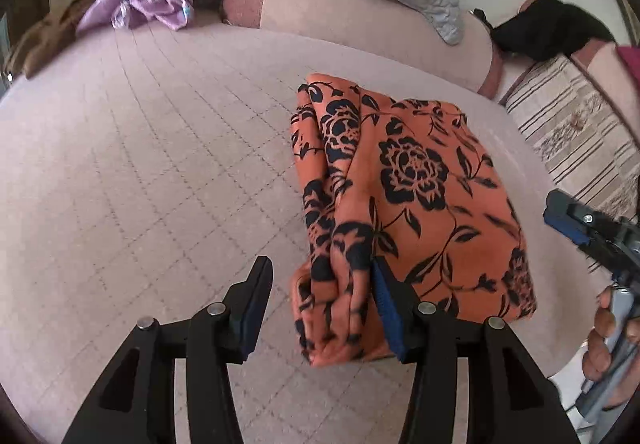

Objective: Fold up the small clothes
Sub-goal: 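Release the blouse with the left tool and withdraw both tools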

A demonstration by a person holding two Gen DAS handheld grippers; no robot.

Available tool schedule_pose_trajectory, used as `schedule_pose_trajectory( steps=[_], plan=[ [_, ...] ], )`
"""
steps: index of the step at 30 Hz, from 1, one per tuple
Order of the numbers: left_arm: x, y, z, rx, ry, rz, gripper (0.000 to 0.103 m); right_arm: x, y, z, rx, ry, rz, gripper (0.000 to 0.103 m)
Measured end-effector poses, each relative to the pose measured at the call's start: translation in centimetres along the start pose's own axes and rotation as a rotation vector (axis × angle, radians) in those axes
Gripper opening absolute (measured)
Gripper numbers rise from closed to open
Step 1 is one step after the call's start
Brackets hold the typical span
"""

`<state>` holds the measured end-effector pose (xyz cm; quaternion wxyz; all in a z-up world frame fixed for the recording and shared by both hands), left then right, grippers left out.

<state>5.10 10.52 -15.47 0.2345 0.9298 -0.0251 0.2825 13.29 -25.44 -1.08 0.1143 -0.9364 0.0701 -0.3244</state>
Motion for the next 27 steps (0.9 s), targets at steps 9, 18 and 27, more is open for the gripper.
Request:
schedule_pose_trajectory(
  steps=[9,18,27],
  plan=[
    [-1.8,-1.5,-5.7,0.088,0.041,0.046,0.059,-3.9,-2.1,1.4,-0.11,-0.081,-0.149,0.075],
    [-1.6,-0.6,-5.6,0.121,0.049,0.057,0.067,-1.0,-1.5,4.8,-0.193,-0.161,-0.108,0.096],
    [-2.3,2.1,-9.6,0.226,0.157,0.092,0.091,-3.9,-1.4,-4.4,-0.233,-0.019,-0.145,0.103]
  ],
)
Point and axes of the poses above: each gripper's, at about its wrist camera, not at the fingertips, and z roughly the way its jaws point, y to its right, x to its top, the point moved 5 cm from there along z, roughly the way its jaws point, and after that the axes turned 13 degrees about -x, right-handed, at the moved point
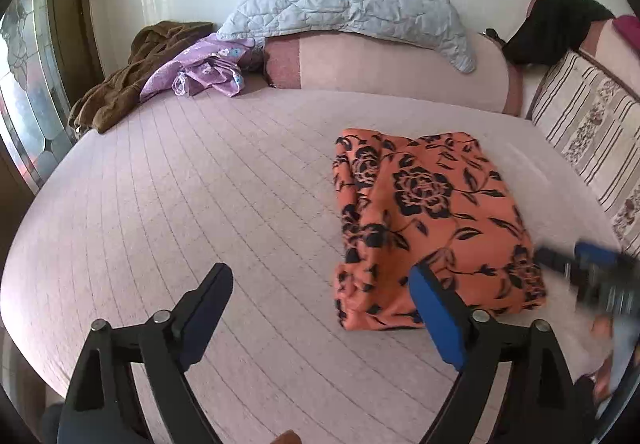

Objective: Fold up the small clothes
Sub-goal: 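Release the blouse with the left tool and withdraw both tools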

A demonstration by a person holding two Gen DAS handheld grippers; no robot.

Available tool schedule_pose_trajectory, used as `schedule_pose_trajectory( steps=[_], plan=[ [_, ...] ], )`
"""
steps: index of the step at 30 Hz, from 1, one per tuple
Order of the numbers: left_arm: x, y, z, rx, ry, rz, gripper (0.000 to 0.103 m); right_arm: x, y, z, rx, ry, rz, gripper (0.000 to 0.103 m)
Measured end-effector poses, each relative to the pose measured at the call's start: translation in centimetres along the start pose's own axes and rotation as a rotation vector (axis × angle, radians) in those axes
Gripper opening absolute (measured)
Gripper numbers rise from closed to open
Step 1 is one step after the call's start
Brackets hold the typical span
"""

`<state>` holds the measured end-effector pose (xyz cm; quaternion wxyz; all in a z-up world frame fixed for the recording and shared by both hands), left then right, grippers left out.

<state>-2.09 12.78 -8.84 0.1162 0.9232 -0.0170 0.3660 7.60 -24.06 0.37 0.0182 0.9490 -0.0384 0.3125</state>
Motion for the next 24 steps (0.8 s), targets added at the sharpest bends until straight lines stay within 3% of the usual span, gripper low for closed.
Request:
schedule_pose_trajectory(
  steps=[5,8,13,17,24],
  plan=[
    [-0.2,1.4,-1.1,-0.002,-0.021,-0.004,0.099,-3.6,0.3,-2.8,-0.05,0.007,-0.042,0.103],
    [-0.1,2.0,-1.7,-0.012,-0.017,-0.014,0.1,-4.7,0.0,-4.4,-0.056,0.041,-0.041,0.103],
    [0.3,3.0,-2.8,-0.025,0.001,0.0,0.1,-5.1,-0.7,-5.9,-0.07,0.068,-0.069,0.103],
    [0.5,3.8,-3.1,0.019,-0.002,0.045,0.101,-5.0,-0.9,-6.6,-0.073,0.088,-0.073,0.103],
    [0.6,4.8,-3.2,0.001,-0.003,0.082,0.101,-4.6,-1.2,-7.1,-0.075,0.107,-0.084,0.103]
  ],
)
Point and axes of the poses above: each gripper's, at about its wrist camera, not at the fingertips, and z roughly the way its jaws point, y to its right, x to its top, the point moved 5 cm from there along z, roughly the way its jaws point, and after that the axes turned 13 degrees about -x, right-handed, at the moved point
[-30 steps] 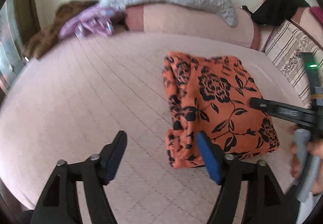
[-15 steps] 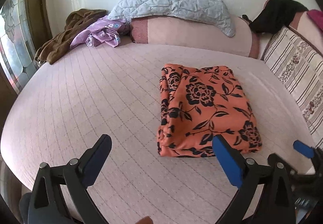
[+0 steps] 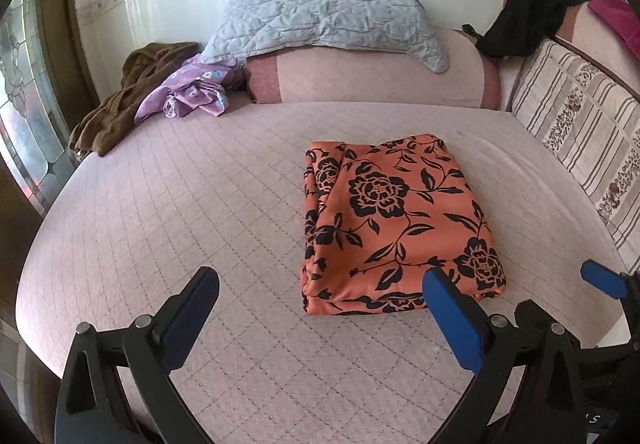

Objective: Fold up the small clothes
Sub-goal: 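Release the blouse with the left tool and withdraw both tools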

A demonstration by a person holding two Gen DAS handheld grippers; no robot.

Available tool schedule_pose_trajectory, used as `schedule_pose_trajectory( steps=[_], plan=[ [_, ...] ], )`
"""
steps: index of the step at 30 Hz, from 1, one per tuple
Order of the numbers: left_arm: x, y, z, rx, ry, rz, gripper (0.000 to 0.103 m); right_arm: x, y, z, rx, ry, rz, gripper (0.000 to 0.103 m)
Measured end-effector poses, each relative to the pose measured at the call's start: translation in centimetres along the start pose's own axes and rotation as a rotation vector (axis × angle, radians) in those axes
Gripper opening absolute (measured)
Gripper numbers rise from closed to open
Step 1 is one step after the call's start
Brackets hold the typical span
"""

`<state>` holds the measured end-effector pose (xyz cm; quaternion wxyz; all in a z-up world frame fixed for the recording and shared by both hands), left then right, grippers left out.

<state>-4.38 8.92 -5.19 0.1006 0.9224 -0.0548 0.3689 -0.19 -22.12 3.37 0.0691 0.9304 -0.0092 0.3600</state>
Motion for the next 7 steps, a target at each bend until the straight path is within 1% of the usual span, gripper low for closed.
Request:
schedule_pose_trajectory(
  steps=[7],
  plan=[
    [0.39,0.16,0.3,0.003,0.005,0.007,0.101,0.97,-0.29,0.38,0.0,0.014,-0.005,0.103]
  ],
)
Point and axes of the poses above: each gripper's, at about its wrist camera, not at the fingertips, and z roughly the way its jaws point, y to its right, x to its top, the point moved 5 cm from there along z, roughly the way its jaws point, and after that the axes turned 13 degrees about -x, right-handed, at the moved point
